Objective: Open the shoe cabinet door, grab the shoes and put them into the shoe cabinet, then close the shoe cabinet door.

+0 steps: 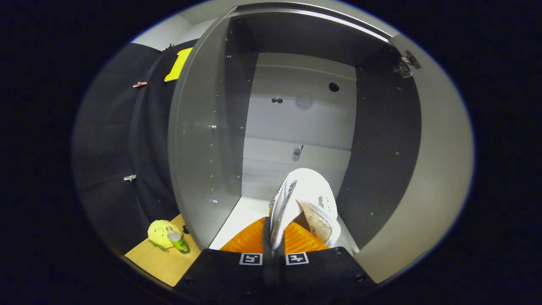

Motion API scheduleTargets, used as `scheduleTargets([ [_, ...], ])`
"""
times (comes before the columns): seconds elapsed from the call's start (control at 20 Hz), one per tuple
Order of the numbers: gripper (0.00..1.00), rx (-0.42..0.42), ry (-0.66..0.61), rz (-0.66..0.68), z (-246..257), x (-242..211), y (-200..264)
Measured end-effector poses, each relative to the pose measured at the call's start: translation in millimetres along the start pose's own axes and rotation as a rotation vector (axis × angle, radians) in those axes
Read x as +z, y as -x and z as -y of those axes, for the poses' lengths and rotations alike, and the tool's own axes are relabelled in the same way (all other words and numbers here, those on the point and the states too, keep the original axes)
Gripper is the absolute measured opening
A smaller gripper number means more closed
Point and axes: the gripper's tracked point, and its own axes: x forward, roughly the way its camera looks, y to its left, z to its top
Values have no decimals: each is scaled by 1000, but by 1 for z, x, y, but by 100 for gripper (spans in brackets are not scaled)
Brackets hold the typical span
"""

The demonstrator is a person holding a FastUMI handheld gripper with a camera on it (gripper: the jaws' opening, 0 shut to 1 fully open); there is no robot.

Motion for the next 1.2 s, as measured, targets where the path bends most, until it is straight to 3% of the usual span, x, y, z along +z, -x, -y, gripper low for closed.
scheduleTargets([
  [0.25,5,-27,46,6,9,12,-71],
  [0.55,5,-44,74,-123,22,-43,-140],
  [0.95,5,-25,29,-271,19,-92,-165],
  [1.2,9,-59,18,-296,15,-101,-167],
])
